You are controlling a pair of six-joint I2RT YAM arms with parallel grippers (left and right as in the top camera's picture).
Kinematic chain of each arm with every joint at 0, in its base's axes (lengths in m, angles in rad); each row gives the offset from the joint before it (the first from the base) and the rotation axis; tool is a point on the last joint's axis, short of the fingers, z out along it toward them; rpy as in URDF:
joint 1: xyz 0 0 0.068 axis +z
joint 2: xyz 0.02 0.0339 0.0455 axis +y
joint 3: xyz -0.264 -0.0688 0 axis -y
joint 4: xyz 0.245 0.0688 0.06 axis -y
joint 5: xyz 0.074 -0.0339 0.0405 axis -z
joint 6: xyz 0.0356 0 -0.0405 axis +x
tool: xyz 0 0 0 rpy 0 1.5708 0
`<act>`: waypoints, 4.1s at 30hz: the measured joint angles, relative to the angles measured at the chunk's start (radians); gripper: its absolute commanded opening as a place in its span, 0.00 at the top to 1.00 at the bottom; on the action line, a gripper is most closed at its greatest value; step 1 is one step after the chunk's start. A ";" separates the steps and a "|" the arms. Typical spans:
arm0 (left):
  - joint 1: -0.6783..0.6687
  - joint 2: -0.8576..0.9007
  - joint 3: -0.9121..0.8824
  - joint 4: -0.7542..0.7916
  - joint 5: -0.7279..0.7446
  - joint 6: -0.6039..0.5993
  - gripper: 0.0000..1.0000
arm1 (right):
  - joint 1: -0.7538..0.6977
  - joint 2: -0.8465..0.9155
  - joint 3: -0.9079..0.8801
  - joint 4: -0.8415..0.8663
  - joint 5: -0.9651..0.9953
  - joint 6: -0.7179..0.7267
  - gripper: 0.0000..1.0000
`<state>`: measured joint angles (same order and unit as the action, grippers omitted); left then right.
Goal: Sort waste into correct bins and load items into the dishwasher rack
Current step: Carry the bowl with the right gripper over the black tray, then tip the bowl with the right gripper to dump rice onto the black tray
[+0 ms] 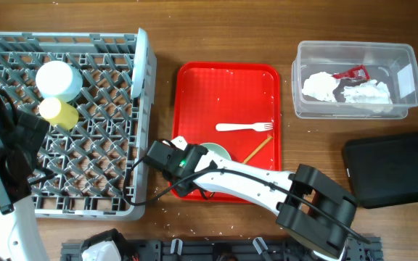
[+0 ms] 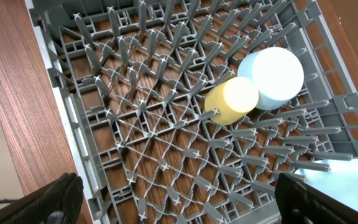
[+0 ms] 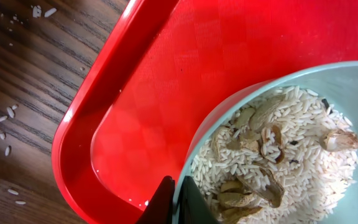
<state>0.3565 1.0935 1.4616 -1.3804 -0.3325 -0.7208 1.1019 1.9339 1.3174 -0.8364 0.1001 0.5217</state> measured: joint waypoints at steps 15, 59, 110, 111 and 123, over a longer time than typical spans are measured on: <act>0.000 0.000 0.000 0.000 0.000 0.000 0.00 | -0.002 0.000 0.104 -0.211 0.183 0.121 0.96; 0.000 0.000 0.000 0.000 0.000 0.000 0.00 | -1.964 -0.291 0.012 -0.353 -0.708 -0.311 0.96; 0.000 0.000 0.000 0.000 0.000 0.000 0.00 | -2.280 -0.069 -0.055 -0.421 -1.362 -0.608 0.96; 0.000 0.000 0.000 0.000 0.000 0.000 0.00 | -2.281 -0.069 -0.055 -0.449 -1.375 -0.635 0.96; 0.000 0.000 0.000 0.000 0.000 0.000 0.00 | -2.321 -0.069 -0.055 -0.537 -1.401 -0.541 0.95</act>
<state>0.3565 1.0935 1.4616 -1.3808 -0.3325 -0.7212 -1.2186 1.8648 1.2625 -1.3739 -1.3006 -0.0189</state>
